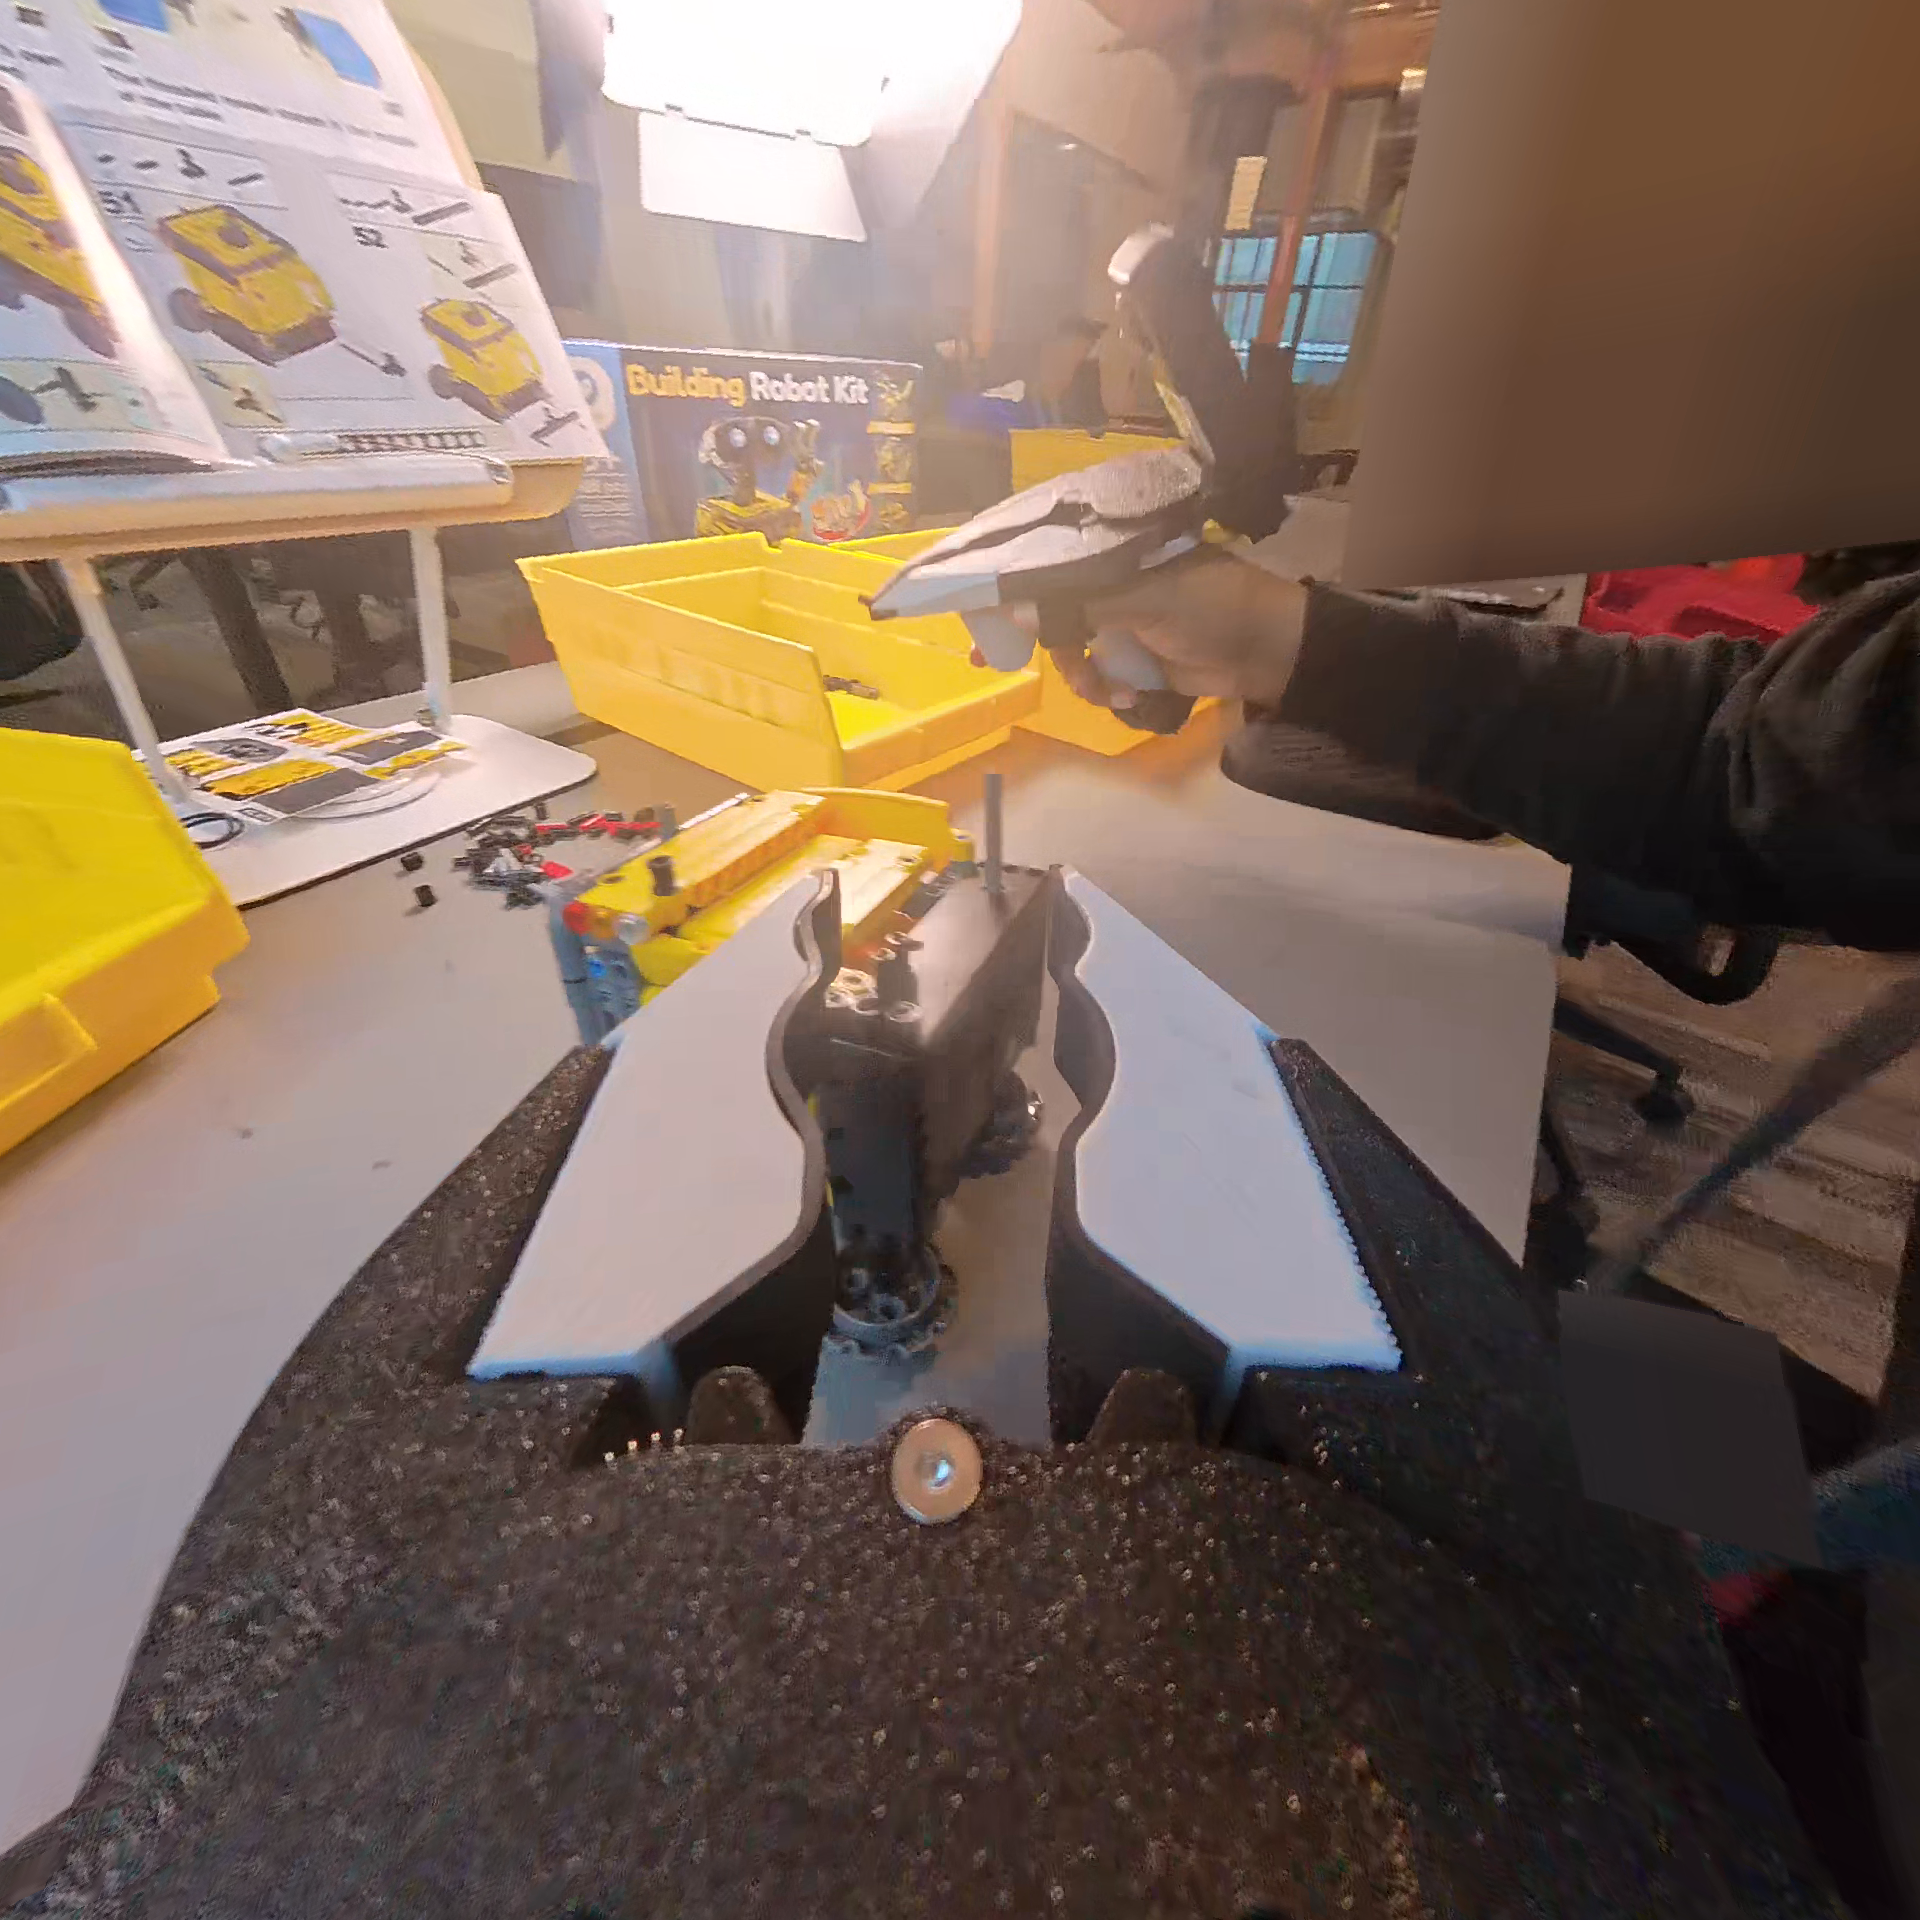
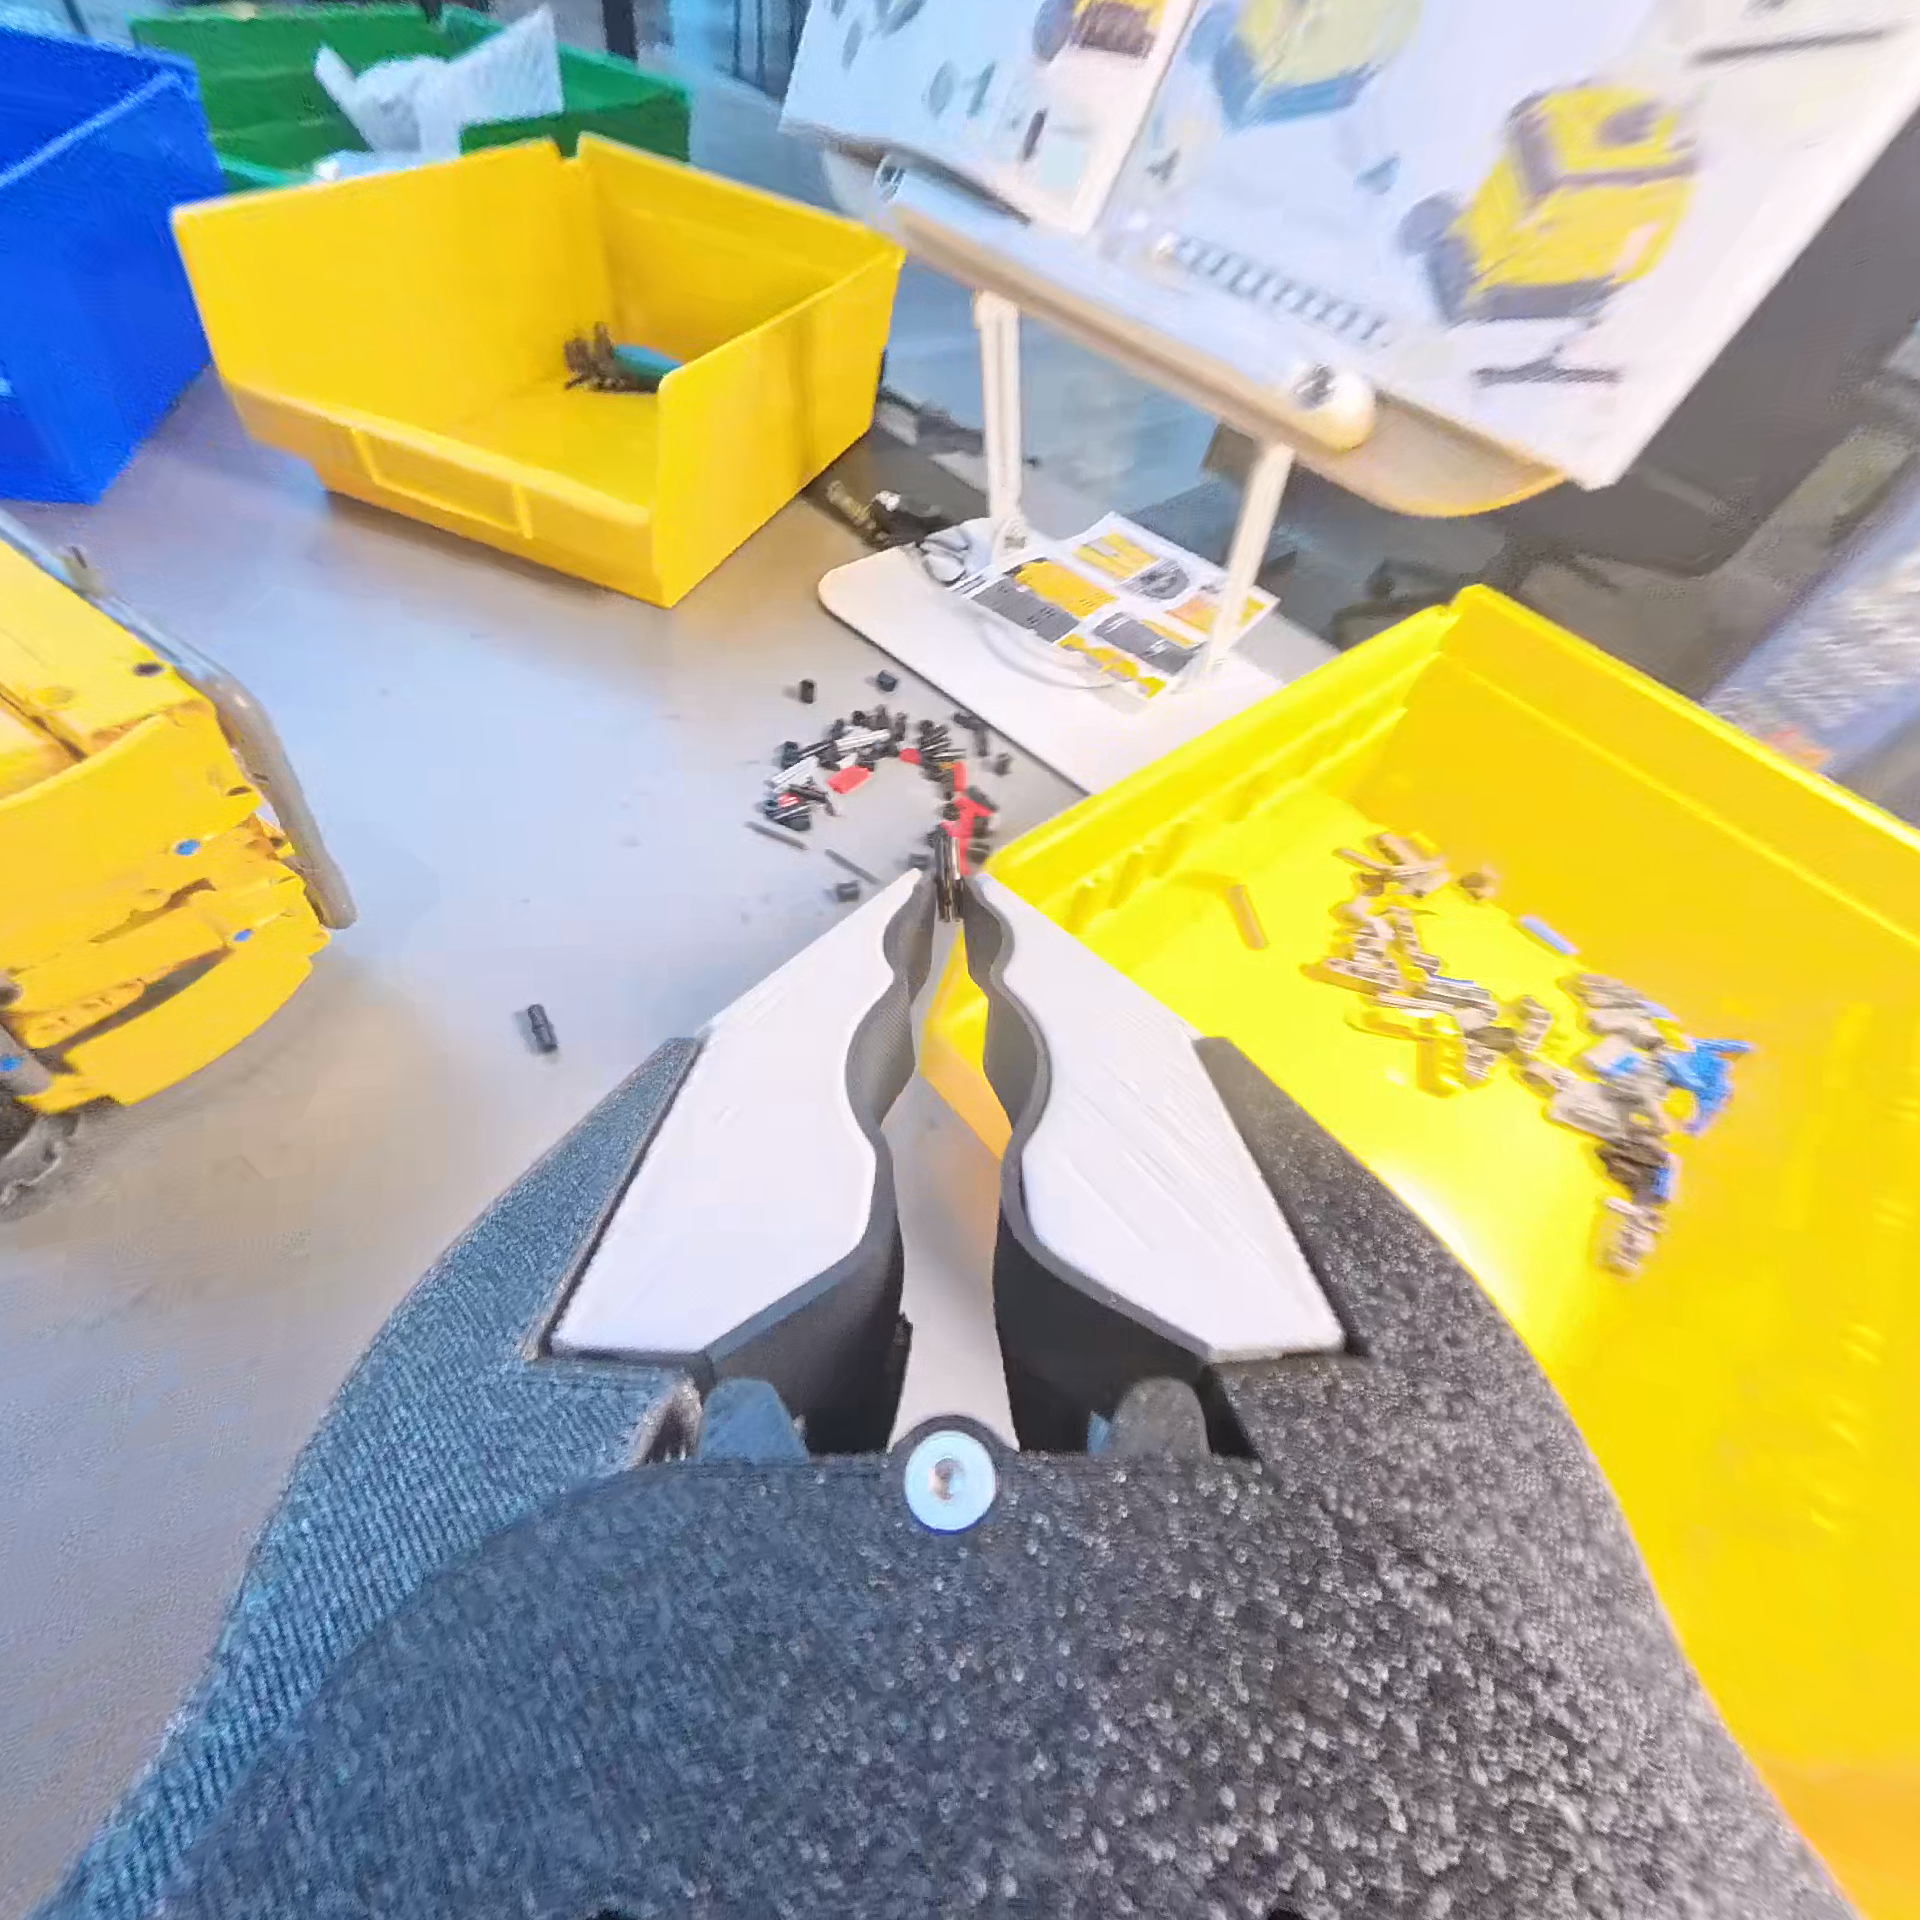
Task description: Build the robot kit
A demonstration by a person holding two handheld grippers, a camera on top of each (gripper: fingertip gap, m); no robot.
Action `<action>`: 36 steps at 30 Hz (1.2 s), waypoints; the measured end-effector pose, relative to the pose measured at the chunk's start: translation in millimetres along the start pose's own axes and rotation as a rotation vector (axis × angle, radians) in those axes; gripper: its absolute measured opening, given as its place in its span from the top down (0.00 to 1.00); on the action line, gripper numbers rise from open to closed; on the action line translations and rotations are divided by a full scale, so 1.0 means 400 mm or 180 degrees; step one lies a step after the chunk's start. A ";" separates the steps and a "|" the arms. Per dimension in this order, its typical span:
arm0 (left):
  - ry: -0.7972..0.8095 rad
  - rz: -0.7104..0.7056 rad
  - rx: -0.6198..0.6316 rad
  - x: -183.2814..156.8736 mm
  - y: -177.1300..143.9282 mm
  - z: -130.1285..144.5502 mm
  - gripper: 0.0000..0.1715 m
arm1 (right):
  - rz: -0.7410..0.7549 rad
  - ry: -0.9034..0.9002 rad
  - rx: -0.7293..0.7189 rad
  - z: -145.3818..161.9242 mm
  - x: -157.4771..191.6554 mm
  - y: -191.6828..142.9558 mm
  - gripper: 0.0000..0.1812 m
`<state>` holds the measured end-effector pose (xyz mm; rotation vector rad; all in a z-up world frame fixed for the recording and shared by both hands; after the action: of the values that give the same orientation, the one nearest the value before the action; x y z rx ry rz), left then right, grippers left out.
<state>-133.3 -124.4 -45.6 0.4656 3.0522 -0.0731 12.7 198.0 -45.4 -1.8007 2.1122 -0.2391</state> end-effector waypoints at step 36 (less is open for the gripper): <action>-0.0013 -0.0549 0.0230 0.065 0.010 0.005 0.75 | -0.0693 0.0307 0.1037 0.226 0.171 -0.064 0.81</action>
<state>-156.7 -112.9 -49.3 0.2042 3.0868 -0.1918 61.0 135.4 -130.7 -1.8456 1.8064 -0.6957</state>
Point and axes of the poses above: each gripper's, where its closed fingertips meet, y out along the fingers, z out of its underside, x = y × z across the jaws, the point moved 7 cm from there along -y, back along the fingers, and after that the axes turned 4 degrees about -z, right-handed, at the moved point
